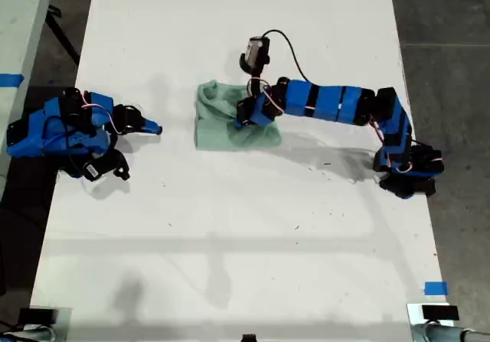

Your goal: Fold t-shirt

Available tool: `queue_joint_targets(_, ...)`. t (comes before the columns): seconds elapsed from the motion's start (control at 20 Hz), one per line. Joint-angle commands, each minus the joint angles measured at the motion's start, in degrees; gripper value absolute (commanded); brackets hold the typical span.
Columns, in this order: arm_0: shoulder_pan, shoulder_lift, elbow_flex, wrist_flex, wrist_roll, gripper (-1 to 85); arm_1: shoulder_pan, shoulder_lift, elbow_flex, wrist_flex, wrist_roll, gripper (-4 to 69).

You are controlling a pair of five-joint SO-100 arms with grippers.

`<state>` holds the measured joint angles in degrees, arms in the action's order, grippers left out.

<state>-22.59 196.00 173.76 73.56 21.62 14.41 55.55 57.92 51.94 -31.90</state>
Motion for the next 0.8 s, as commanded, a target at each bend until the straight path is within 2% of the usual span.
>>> queue_joint_targets(0.0,-0.62,0.18,-0.35,0.44,-0.53,0.0,2.29,0.09,-6.06,0.79,-1.85,-1.2)
queue_joint_targets(0.2,-0.70,0.18,-0.35,0.44,-0.53,0.0,5.71,-1.85,-8.26,0.09,-4.39,-1.3)
queue_joint_targets(0.45,-0.79,0.18,-0.35,0.44,-0.44,0.0,14.85,-5.36,-10.55,-6.50,-11.16,-1.3)
queue_joint_targets(0.75,-1.05,0.18,-0.26,0.44,-0.44,0.0,25.14,-2.99,-18.63,-4.31,-16.52,-1.3)
